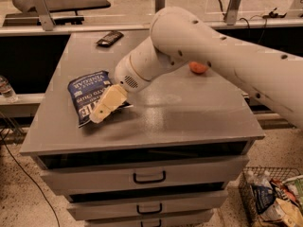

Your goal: Move blue chip bag near apple

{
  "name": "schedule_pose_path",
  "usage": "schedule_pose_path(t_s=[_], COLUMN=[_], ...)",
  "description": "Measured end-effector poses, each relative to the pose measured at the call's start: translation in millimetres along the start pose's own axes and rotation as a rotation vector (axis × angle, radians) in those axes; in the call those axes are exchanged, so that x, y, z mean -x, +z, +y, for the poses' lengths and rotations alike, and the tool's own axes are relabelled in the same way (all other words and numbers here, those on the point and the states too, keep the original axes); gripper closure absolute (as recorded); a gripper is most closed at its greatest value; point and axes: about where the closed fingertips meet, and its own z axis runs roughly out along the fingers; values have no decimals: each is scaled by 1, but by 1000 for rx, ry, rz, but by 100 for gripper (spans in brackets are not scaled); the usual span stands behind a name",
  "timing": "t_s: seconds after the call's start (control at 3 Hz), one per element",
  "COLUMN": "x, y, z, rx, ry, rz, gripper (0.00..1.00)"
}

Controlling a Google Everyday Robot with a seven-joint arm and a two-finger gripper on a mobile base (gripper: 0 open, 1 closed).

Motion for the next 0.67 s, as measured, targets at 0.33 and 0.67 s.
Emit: schedule_pose_path(t_s=[0.33, 0.67], x=[-4, -6], y=[19, 23], z=[-19, -25], rx=[-21, -33], ry=[5, 7], rz=[-9, -6], gripper=[27, 49])
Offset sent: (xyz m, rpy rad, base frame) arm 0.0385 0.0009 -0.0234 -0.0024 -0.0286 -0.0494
